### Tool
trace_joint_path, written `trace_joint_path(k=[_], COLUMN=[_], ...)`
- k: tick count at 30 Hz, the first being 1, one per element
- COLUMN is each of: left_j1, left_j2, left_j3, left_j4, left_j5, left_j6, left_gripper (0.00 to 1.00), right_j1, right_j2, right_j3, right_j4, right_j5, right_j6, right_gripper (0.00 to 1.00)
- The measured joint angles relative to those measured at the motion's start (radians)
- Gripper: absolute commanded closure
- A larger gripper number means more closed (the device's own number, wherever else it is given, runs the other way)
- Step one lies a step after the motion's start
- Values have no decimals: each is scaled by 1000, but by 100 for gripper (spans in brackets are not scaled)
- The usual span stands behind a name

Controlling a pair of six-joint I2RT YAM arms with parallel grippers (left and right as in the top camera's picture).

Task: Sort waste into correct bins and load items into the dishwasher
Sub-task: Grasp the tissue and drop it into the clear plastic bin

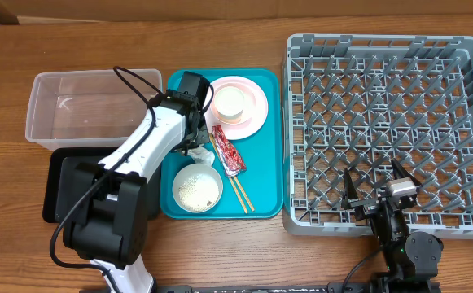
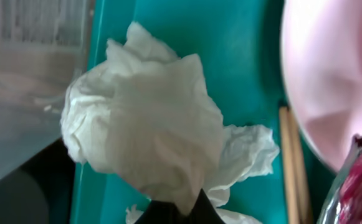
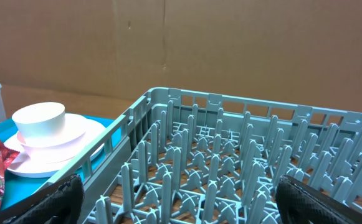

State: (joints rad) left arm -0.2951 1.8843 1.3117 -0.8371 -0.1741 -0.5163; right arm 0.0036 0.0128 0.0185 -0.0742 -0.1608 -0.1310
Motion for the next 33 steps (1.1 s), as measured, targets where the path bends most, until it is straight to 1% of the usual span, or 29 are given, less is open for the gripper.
trace_joint_path(k=[4,10,12,15,19,27,30,33], left_j1=[0,0,3,10,50,231,292,338], left_j2=[3,4,4,3,3,4,3,3], left_j3=[98,368,445,511,526,525,505,453], left_j4=[-105,-304,-338,-352,-362,-382,-364,-311], left_j5=[0,-3,-6,-26,-62,-97,-102,-104], left_j6=[0,2,2,2,-2,-7,-22,-36], left_gripper=[96,96,96,96,96,96,96,96], right_j1=[0,0,0,0,0,0,0,0], right_j2=[0,0,0,0,0,0,0,0], right_j3=[0,0,0,0,0,0,0,0], right_j4=[-1,0,0,0,0,-1,0,0], right_j5=[0,0,0,0,0,0,0,0], right_j6=[0,0,0,0,0,0,0,0], right_gripper=[0,0,0,0,0,0,0,0])
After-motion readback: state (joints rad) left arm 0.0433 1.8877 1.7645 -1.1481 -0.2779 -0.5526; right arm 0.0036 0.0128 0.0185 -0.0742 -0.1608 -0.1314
